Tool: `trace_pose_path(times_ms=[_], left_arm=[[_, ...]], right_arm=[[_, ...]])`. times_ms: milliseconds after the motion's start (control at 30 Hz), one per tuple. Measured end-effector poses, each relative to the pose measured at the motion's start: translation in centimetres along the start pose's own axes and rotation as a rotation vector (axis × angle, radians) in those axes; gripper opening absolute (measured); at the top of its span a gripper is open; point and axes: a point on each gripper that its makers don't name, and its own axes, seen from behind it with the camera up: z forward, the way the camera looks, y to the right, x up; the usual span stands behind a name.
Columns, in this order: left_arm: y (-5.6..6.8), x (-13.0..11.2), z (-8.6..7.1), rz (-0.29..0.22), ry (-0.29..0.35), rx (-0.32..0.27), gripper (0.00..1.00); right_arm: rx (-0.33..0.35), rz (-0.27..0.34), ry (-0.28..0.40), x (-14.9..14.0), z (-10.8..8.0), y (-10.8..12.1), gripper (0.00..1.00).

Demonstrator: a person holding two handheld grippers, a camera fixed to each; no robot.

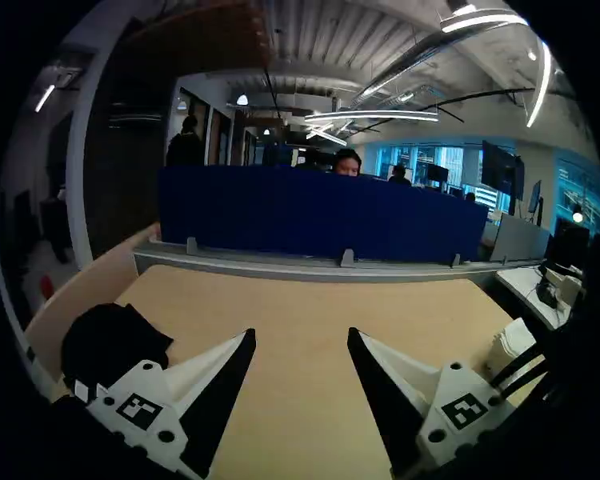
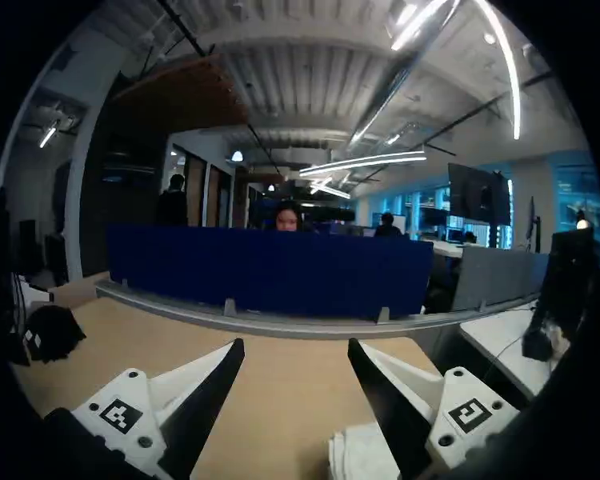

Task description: Fold towel

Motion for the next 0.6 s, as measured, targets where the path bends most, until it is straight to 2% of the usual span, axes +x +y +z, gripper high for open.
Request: trace_pose_path(times_ms=[100, 267, 433, 600], left_arm=[[-0.5, 1.2, 0.1, 0.012, 0.044, 0.004, 0.85], [-1.1, 2.8, 0.2, 0.014, 0.107, 0.004, 0.85], [-2.2, 2.8, 0.6, 0.013, 0.122, 0.017, 0.85], [-2.5, 2.9, 1.1, 0.056, 0.141, 0.026, 0.85]], right_arm=[[0.003, 0.028, 0.007, 0.4, 0.1, -1.1, 1.00], [-0.002, 0.035, 0.014, 0.7, 0.4, -2.4, 1.00], [0.000, 0.025, 0.023, 1.1, 0.7, -3.6, 1.00], [0.006, 0.041, 0.013, 1.2, 0.9, -4.5, 1.00]])
